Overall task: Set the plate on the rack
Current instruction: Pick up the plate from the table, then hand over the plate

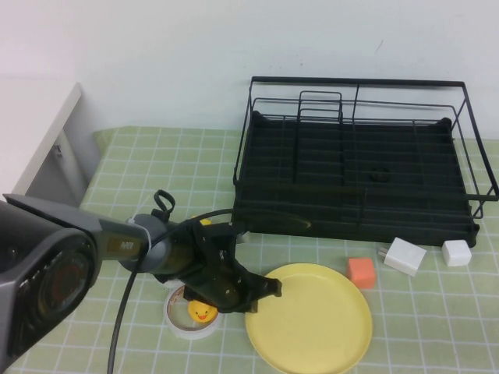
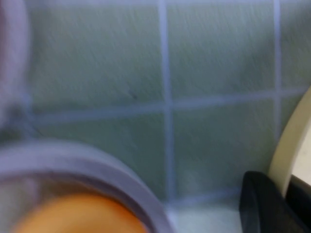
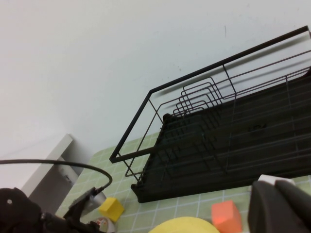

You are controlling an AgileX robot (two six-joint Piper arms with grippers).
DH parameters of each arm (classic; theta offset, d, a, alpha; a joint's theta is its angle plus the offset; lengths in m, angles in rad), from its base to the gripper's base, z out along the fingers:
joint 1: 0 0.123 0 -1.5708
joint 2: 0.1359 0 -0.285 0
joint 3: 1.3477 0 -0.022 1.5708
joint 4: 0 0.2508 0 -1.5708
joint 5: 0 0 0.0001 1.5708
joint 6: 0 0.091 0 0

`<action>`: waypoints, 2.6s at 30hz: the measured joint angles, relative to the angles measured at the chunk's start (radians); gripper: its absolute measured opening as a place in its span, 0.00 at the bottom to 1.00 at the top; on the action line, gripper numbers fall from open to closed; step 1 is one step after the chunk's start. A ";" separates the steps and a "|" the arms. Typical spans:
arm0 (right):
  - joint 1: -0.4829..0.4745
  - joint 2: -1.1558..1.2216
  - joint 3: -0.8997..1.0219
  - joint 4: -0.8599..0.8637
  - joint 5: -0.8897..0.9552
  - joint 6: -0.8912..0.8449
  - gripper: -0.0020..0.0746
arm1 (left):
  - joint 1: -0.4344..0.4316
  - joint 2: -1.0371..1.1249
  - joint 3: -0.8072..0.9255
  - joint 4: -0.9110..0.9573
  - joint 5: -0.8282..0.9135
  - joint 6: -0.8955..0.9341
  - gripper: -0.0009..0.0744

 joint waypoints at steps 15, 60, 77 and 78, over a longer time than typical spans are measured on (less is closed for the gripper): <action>0.000 0.000 0.000 0.004 0.000 0.038 0.02 | 0.174 -0.018 0.000 -0.676 0.468 0.599 0.02; 0.000 1.427 -0.785 0.445 0.705 -0.835 0.61 | 0.144 -0.470 0.000 -0.528 0.537 0.884 0.02; 0.000 1.513 -0.790 0.281 0.731 -0.902 0.23 | 0.144 -0.471 0.000 -0.550 0.499 0.898 0.09; 0.000 1.513 -0.790 0.281 0.725 -0.913 0.23 | 0.144 -0.471 0.000 -0.552 0.499 0.892 0.13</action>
